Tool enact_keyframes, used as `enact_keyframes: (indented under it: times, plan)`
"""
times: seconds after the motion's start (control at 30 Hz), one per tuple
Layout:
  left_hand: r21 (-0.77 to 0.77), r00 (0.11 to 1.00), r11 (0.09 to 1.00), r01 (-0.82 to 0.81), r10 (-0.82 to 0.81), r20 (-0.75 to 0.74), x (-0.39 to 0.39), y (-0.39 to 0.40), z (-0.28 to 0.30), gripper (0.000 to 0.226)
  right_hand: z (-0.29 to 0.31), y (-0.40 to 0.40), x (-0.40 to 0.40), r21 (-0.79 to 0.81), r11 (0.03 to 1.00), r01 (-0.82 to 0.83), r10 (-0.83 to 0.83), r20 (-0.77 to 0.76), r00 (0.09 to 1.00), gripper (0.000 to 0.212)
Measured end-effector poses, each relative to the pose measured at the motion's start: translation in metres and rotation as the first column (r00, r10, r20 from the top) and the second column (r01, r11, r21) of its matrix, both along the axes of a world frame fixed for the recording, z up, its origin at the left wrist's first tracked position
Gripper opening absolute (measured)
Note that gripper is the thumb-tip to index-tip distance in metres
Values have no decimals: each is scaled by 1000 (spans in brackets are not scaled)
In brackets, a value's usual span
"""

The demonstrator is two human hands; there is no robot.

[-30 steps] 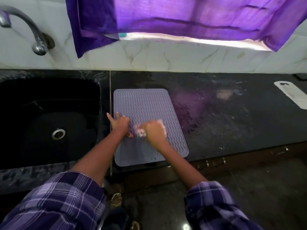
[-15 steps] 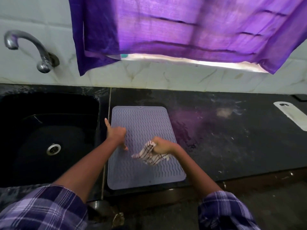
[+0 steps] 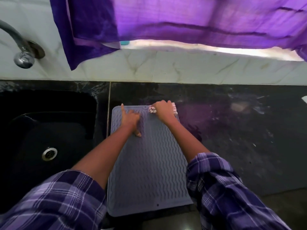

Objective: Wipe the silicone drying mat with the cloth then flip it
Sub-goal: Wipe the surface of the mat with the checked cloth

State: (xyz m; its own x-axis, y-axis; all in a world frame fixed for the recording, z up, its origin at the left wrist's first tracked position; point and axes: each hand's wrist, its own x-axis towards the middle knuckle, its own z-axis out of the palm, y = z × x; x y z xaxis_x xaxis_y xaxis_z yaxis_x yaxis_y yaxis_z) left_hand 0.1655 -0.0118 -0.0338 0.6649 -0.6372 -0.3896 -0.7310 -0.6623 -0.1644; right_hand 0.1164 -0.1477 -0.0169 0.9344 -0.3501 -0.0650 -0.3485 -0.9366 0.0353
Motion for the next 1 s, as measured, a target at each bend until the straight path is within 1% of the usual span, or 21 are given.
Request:
enact_keyframes:
  times: [0.07, 0.1, 0.2, 0.3, 0.4, 0.5, 0.57, 0.6, 0.63, 0.7, 0.73, 0.77, 0.8, 0.87, 0.93, 1.0]
  plan:
    - [18, 1000, 1000, 7, -7, 3, 8, -3, -5, 88, -19, 6, 13, -51, 998, -40, 39, -20, 999, 31]
    - [13, 1000, 1000, 9, -9, 6, 11, -4, -8, 88, -27, 8, 15, -47, 998, -50, 48, -32, 998, 33]
    - [8, 1000, 1000, 8, -8, 3, 14, -3, -11, 98, -38, 4, 14, 15, 998, -56, 56, -48, 997, 45]
    - [18, 1000, 1000, 1, -1, 0, 14, 1, -10, 105, -27, -2, 3, 48, 994, -99, 104, -131, 986, 48]
    - [29, 1000, 1000, -1, 1, -11, 12, -1, -8, 102, -15, 4, -23, 134, 988, -79, 111, -247, 963, 41]
    - [43, 1000, 999, 11, -11, -11, 11, -3, -3, 96, -1, 10, -42, 241, 966, -90, 184, -403, 897, 23]
    - [44, 1000, 999, 9, -8, -14, 9, -4, -2, 92, 14, 3, -36, 280, 959, -46, 177, -465, 867, 15]
    - [37, 1000, 999, 2, -1, -13, 9, -4, -2, 89, 20, -4, -27, 271, 962, -24, 144, -433, 890, 18]
    - [30, 1000, 1000, -7, 7, -11, 9, -4, -2, 87, 25, -10, -16, 247, 969, 3, 89, -359, 929, 21]
    - [30, 1000, 999, -27, 27, -9, 9, -4, -3, 86, 30, -16, 6, 163, 986, 25, -2, -139, 990, 25]
    - [38, 999, 999, -34, 34, -9, 8, -4, -4, 88, 28, -16, 13, 131, 991, 19, -9, -83, 997, 29]
    - [45, 999, 998, -39, 39, -10, 8, -5, -4, 90, 23, -13, 18, 111, 994, 3, 7, -92, 996, 33]
    - [47, 999, 998, -45, 45, -9, 8, -5, -5, 92, 14, -8, 20, 105, 994, -4, 19, -140, 990, 35]
    - [47, 999, 997, -54, 54, -5, 9, -6, -7, 93, -7, 0, 15, 121, 993, 8, 17, -201, 979, 38]
    - [23, 998, 998, -58, 59, -10, 11, -5, -10, 95, -14, 4, 5, 125, 992, -3, 27, -192, 981, 37]
    - [27, 998, 998, -51, 52, -20, 10, -3, -9, 96, -8, 7, -6, 164, 986, -16, 50, -204, 978, 32]
